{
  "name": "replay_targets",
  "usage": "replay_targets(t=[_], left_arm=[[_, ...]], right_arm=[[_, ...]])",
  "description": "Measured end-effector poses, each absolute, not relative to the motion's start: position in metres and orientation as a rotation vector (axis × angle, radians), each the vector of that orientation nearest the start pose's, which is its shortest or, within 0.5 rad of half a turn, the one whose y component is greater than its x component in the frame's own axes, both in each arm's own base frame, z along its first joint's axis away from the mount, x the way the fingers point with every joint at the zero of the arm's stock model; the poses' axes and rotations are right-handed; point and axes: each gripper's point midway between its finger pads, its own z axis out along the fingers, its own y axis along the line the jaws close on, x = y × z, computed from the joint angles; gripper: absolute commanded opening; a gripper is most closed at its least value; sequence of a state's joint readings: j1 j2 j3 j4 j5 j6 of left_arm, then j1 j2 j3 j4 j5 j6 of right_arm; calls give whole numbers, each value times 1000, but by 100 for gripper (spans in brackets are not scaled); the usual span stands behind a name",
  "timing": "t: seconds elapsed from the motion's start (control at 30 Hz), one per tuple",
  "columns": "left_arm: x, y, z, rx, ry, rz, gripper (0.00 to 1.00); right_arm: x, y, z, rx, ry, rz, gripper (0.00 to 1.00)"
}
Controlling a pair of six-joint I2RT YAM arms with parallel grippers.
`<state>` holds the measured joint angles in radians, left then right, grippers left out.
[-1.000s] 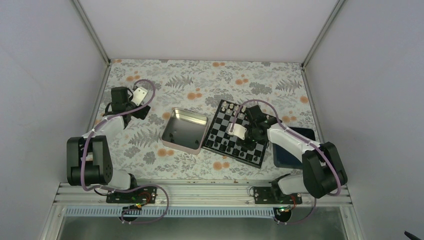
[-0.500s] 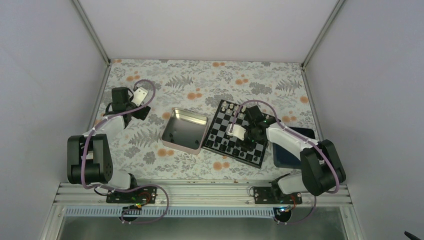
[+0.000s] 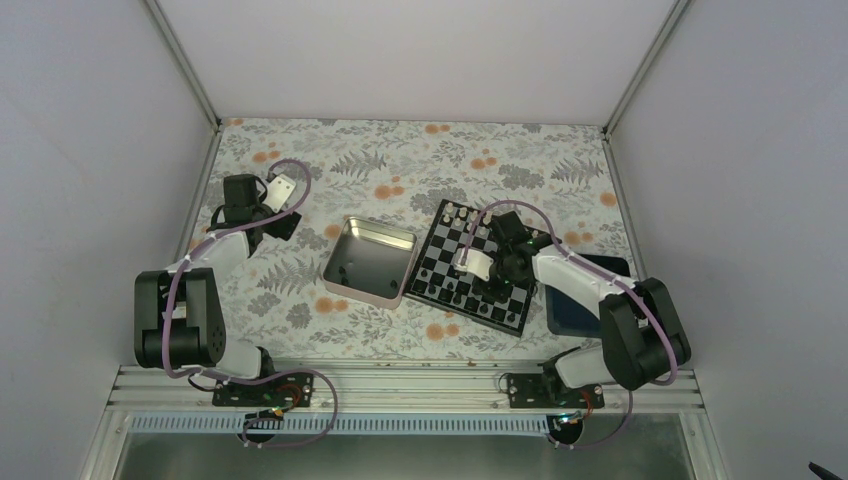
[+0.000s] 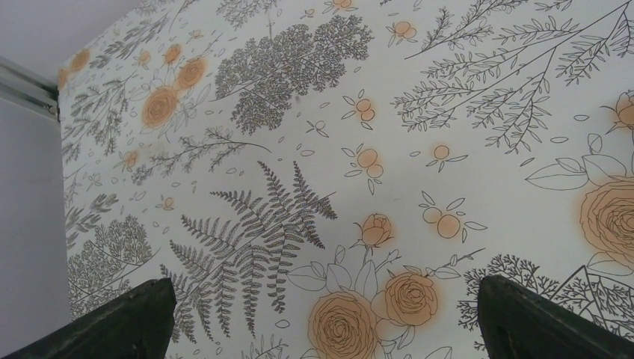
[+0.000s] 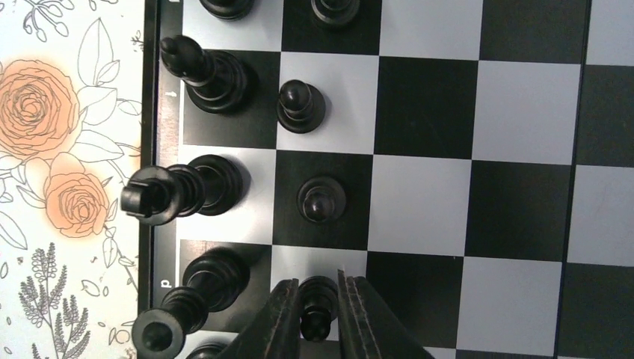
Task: Set up the chess pieces on the board
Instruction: Place the chess piece on the chessboard, then adjust the chess piece on the chessboard.
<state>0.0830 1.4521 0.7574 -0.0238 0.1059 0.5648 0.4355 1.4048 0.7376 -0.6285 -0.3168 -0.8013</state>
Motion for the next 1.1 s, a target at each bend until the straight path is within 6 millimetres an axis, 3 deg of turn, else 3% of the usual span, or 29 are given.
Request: replay_targets(t=[0.2, 0.67, 0.77, 0.93, 1.1], left_arm=[[400, 15, 104, 601, 2214, 216, 100], [400, 15, 104, 602, 2213, 213, 100], [400, 15, 104, 602, 2213, 213, 100], [400, 15, 104, 603, 2213, 214, 100], [400, 15, 104, 603, 2212, 214, 100]], right_arm=[[223, 159, 47, -1663, 2241, 344, 24], [257, 185, 117, -1632, 2109, 340, 35], [258, 197, 116, -1674, 2099, 354, 35], [245, 218, 96, -1794, 2103, 392, 36], [238, 224, 79, -1854, 2130, 391, 38]])
